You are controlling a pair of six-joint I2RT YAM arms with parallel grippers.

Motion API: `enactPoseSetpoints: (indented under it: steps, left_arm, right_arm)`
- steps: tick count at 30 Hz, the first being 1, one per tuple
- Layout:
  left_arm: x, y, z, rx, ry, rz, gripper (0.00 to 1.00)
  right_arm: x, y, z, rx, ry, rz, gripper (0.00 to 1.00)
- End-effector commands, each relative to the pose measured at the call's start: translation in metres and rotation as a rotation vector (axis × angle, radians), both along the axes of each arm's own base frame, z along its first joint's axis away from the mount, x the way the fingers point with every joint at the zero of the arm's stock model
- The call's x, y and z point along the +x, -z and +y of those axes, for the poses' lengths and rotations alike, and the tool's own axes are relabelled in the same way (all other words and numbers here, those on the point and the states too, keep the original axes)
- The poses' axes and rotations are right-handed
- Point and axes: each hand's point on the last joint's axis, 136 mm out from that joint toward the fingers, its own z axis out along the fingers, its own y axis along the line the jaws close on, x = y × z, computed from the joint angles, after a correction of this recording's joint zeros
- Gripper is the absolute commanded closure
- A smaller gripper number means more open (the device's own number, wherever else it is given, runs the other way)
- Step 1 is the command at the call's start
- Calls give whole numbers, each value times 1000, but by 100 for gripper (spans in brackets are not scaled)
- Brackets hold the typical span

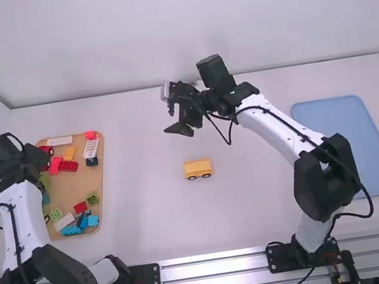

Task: Assemble lego blocks to make yellow taxi

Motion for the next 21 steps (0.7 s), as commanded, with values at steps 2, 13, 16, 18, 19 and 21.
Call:
enactPoseSetpoints:
  steps: [2, 13, 16, 18, 19, 21]
  left_arm:
    - [16, 1, -12, -8, 139, -10, 1]
    - [55, 12, -7, -107, 335, 211, 1]
    - [70, 19, -3, -152, 403, 273, 1]
    - [84, 26, -3, -190, 456, 316, 1]
    - [91, 32, -2, -203, 483, 349, 1]
    - [101, 43, -2, -221, 537, 407, 1]
  right_arm:
    - [-1, -13, 8, 19, -46, -56, 1]
    - [-1, -13, 8, 19, -47, -57, 1]
    - [-1, -13, 8, 19, -47, -56, 1]
    - [-1, -12, 7, 18, -47, -55, 1]
    - [-1, -12, 7, 17, -46, -54, 1]
    - [-1, -12, 7, 17, -47, -54, 1]
